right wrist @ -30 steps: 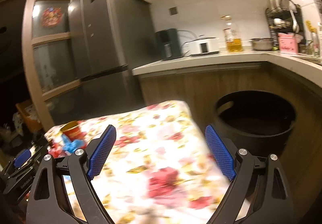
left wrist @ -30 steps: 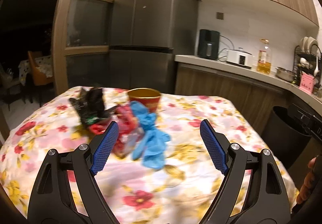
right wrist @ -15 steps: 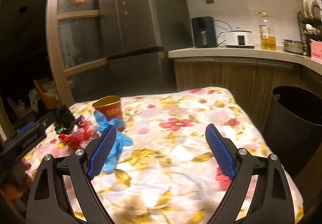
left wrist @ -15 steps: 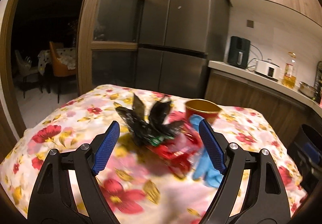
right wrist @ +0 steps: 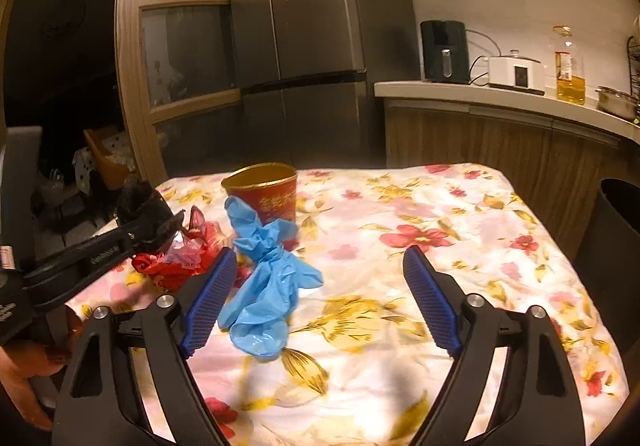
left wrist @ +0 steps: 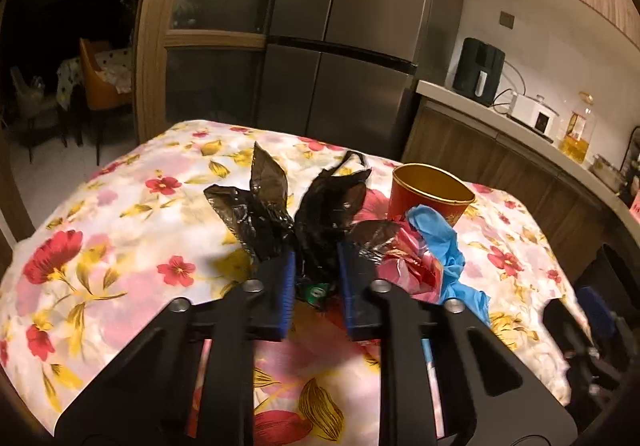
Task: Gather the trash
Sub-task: 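Grasp the black plastic bag with the left gripper while the right gripper grasps the blue glove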
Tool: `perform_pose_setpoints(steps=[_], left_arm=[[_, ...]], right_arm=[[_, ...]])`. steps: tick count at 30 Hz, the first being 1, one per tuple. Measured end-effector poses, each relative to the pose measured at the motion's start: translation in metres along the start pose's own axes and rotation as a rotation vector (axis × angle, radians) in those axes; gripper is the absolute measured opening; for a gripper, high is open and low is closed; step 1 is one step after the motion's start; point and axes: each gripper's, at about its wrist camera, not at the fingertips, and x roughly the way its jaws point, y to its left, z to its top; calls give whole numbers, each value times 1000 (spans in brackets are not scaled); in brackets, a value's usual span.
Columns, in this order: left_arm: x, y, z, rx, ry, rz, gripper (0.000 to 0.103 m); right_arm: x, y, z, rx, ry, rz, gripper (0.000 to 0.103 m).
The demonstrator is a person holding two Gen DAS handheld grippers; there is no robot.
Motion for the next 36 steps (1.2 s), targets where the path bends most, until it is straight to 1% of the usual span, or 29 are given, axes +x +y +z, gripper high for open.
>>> perform_pose_setpoints(steps=[2, 4, 8, 11, 13, 17, 20, 23, 25, 28, 31, 36], left_arm=[[-2, 1, -1, 1, -11, -10, 9], [-7, 1, -1, 0, -27, -15, 8], [-24, 5, -3, -23, -69, -19, 8], [-40, 9, -5, -50, -97, -24, 8], [-50, 10, -5, -64, -116, -25, 8], [-65, 11, -6, -72, -144, -28, 8], [-69, 10, -6, -67, -152, -31, 8], [-70, 8, -7, -66, -150, -38, 8], [-71, 7, -8, -64, -146, -42, 8], [-72, 4, -9, -60, -143, -45, 8], [-74, 3, -10, -54, -144, -47, 8], [-80, -3, -10, -35, -158, -52, 8]], right_arm=[[8, 3, -1, -1, 15, 7, 80], [14, 6, -2, -5, 25, 6, 79], [30, 11, -7, -11, 54, -3, 77], [41, 13, -8, -5, 81, -8, 74], [47, 14, -8, 3, 93, -13, 73], [61, 15, -11, 5, 131, -24, 69], [71, 17, -16, -5, 180, -22, 61], [78, 17, -18, -4, 219, -4, 49], [82, 16, -19, 1, 237, 17, 31], [81, 14, -20, 14, 244, 43, 15], [76, 10, -19, 38, 237, 58, 9], [56, 1, -13, 52, 188, 58, 4]])
